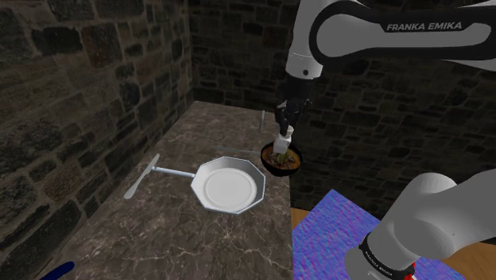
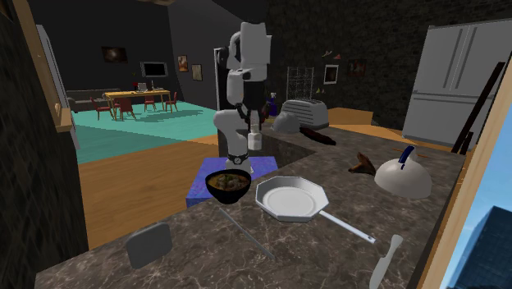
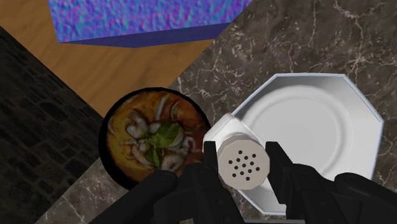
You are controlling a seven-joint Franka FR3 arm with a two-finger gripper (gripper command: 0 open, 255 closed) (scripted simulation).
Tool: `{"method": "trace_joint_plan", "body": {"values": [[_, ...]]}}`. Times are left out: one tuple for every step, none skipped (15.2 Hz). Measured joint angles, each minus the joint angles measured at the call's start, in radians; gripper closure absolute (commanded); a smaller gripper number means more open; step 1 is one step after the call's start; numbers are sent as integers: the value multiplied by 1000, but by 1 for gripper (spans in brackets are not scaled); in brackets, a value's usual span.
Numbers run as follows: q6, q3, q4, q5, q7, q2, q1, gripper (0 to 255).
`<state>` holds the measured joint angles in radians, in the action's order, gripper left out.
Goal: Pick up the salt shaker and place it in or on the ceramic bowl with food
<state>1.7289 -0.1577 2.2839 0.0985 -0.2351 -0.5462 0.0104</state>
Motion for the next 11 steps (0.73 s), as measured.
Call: {"method": "trace_joint_plan", "body": {"values": [[-7,20,-19,-12,24,14,-11,255],[-17,33,-42,-21,40,28,-19,255],[-21,48,-54,-30,59,37,-27,255],[-28,62,-82,-39,77,58,-35,255],[-34,79,-107,-49,100,79,-45,255],[-40,96,-132,-57,121,99,-54,255],[-45,109,-159,-65,140,121,-62,255],[-54,129,-188,-74,165,141,-72,255],[-55,136,-197,-77,176,150,-76,255],[-48,140,-194,-79,182,154,-78,255],[-35,142,-185,-80,184,158,-79,255]]}}
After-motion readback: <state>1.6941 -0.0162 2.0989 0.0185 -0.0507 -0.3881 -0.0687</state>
